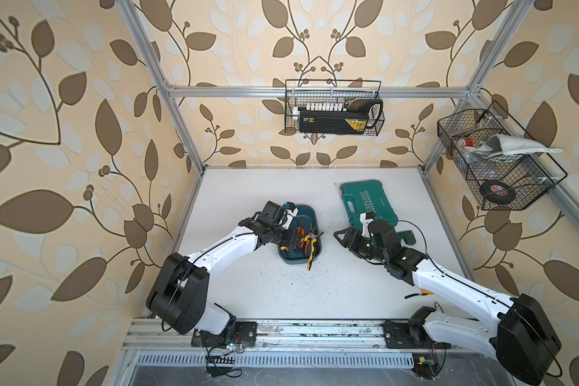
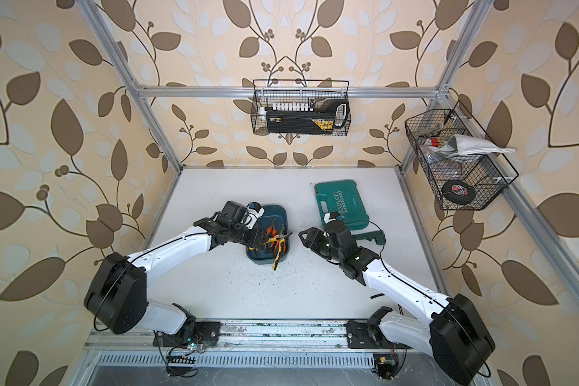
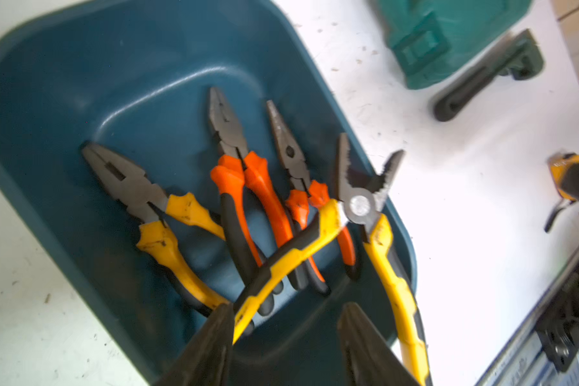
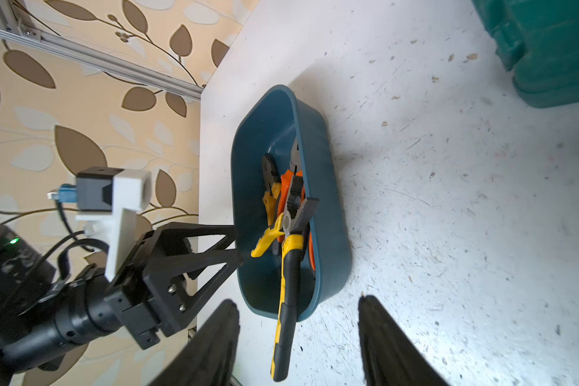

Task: Take the pliers out of the storage box
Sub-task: Pick up the pliers from the storage box.

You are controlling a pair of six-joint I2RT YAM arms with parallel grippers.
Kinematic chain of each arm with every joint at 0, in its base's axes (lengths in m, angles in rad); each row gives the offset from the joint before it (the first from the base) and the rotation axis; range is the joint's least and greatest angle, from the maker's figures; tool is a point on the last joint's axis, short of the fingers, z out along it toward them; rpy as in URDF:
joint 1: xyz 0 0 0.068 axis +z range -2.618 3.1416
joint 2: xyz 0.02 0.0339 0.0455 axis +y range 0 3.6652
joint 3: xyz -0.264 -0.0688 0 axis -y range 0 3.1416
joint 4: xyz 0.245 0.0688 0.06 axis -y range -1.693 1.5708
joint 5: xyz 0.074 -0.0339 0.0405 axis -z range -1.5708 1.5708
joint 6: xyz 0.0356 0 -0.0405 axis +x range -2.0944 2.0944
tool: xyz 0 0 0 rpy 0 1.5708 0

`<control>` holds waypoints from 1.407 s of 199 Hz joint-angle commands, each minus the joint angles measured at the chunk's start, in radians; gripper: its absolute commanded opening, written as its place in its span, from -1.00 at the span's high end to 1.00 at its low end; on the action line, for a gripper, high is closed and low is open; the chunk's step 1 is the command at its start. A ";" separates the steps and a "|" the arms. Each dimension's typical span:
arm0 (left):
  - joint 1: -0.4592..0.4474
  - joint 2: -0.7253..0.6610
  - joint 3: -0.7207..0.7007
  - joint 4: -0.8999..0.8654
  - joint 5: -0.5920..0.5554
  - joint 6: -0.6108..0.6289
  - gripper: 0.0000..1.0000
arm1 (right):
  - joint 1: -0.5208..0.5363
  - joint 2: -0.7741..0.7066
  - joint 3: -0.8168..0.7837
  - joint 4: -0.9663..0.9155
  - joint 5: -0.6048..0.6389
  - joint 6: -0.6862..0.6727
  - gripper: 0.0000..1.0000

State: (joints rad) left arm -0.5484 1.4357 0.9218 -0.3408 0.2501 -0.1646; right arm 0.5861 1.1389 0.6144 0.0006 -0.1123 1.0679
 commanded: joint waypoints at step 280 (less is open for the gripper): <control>-0.008 0.209 0.167 -0.049 -0.030 0.029 1.00 | -0.117 0.090 0.007 0.008 -0.216 -0.080 -0.26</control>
State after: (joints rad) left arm -0.5510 1.7603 1.0756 -0.3965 0.2691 -0.0883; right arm 0.4747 1.2095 0.5682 0.0376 -0.2859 1.0328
